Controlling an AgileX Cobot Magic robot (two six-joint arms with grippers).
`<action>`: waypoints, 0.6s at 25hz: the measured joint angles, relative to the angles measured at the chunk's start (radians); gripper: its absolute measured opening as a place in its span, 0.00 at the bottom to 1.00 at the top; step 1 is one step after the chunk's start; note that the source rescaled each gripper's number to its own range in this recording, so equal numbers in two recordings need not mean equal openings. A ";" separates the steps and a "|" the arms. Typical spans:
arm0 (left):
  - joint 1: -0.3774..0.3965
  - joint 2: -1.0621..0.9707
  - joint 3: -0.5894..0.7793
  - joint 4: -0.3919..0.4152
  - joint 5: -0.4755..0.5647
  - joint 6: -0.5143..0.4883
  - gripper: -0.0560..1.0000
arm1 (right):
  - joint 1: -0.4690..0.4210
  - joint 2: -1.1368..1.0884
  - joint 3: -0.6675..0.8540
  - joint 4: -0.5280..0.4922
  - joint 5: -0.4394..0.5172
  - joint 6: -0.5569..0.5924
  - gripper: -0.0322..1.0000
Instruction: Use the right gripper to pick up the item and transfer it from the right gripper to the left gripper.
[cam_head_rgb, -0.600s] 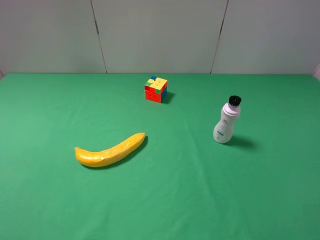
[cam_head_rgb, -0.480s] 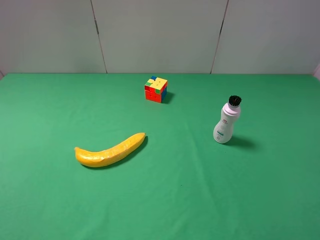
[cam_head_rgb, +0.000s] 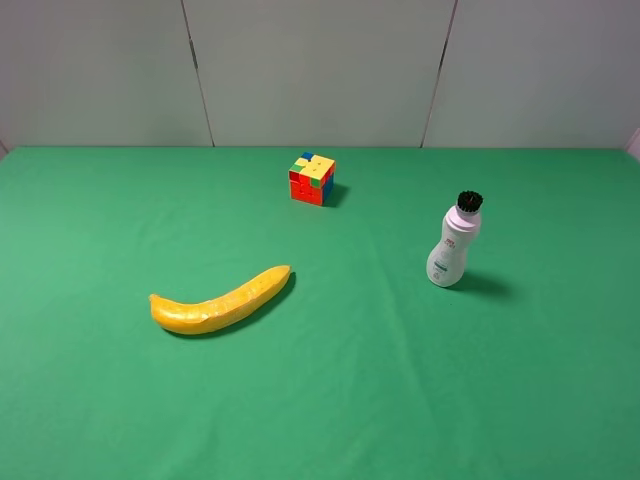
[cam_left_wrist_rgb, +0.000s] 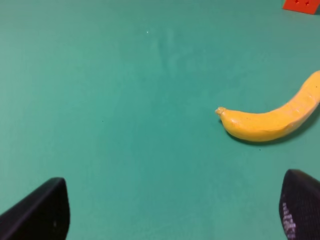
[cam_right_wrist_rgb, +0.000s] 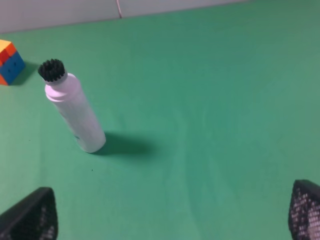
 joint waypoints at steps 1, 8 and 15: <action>0.000 0.000 0.000 0.000 0.000 0.000 0.79 | 0.000 0.000 0.000 0.000 0.000 0.000 1.00; 0.000 0.000 0.000 0.000 0.000 0.001 0.79 | 0.000 0.000 0.000 0.000 -0.001 0.000 1.00; 0.000 0.000 0.000 0.000 0.000 0.001 0.79 | 0.000 0.000 0.000 0.000 -0.001 0.000 1.00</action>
